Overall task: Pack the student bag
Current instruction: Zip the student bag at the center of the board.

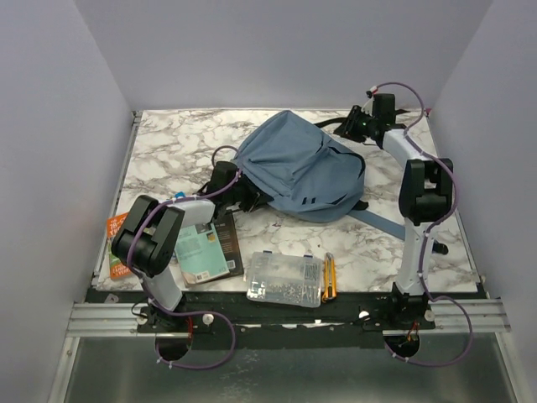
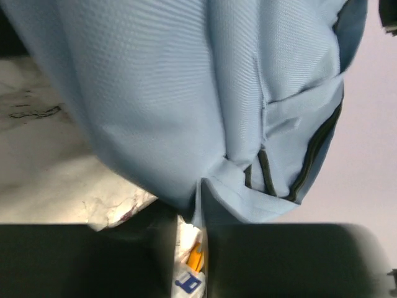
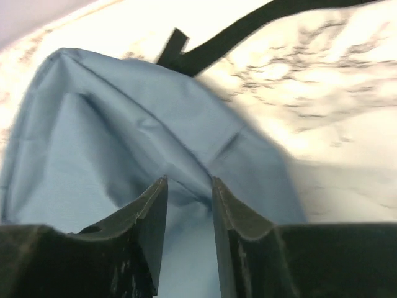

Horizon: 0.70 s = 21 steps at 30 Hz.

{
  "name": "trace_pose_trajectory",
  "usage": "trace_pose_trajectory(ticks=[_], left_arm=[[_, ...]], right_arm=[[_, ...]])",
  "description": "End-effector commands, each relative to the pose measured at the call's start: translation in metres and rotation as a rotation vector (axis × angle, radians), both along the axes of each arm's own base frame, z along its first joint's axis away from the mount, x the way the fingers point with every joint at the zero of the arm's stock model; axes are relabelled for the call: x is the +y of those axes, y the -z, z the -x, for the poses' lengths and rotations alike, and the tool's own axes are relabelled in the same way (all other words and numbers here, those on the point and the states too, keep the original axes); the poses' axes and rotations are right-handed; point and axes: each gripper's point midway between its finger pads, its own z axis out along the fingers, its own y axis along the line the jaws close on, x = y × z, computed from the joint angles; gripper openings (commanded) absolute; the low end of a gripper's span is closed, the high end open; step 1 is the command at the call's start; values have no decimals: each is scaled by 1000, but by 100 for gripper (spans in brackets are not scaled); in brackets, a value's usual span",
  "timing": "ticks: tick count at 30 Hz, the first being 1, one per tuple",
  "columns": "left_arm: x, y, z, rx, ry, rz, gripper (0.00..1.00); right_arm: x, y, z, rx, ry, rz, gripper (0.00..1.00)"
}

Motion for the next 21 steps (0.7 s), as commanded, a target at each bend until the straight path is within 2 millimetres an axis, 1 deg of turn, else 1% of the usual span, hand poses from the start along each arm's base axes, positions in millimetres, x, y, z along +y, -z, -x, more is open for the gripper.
trace_pose_trajectory(ticks=[1,2,3,4,5,6,8,9,11,13,14,16,17,18,19,21], left_arm=[[-2,-20,6,-58,122,-42,40],[0,-28,5,-91,125,-55,48],[1,-36,4,-120,129,-69,54],[3,-45,4,-144,132,-82,58],[5,-54,4,-170,139,-96,61],[6,-63,5,-195,144,-109,64],[11,-79,7,-240,152,-136,69],[14,-83,10,-243,159,-156,72],[17,-98,18,-289,182,-162,74],[16,-109,27,-319,210,-153,74],[16,-113,31,-330,222,-150,75],[10,-123,42,-366,273,-136,75],[4,-127,48,-378,308,-126,75],[-1,-130,54,-384,339,-118,75],[-7,-131,59,-379,366,-112,75],[-19,-134,68,-378,405,-96,73]], right_arm=[[-48,-16,21,41,115,194,43],[-52,-25,30,37,137,212,47],[-58,-27,42,48,161,235,51],[-61,-34,54,49,183,246,56],[-61,-39,63,61,198,240,58],[-56,-43,75,72,187,222,59],[-37,-47,99,81,109,175,60],[-31,-47,110,86,91,175,60],[-21,-45,133,96,81,185,60],[-11,-39,157,109,59,133,60],[-8,-36,165,113,57,107,59],[-5,-28,188,134,40,89,59],[-10,-17,199,158,57,109,59],[-19,-11,206,168,94,144,59],[-26,-2,214,180,114,171,59],[-31,13,224,183,121,195,60]])
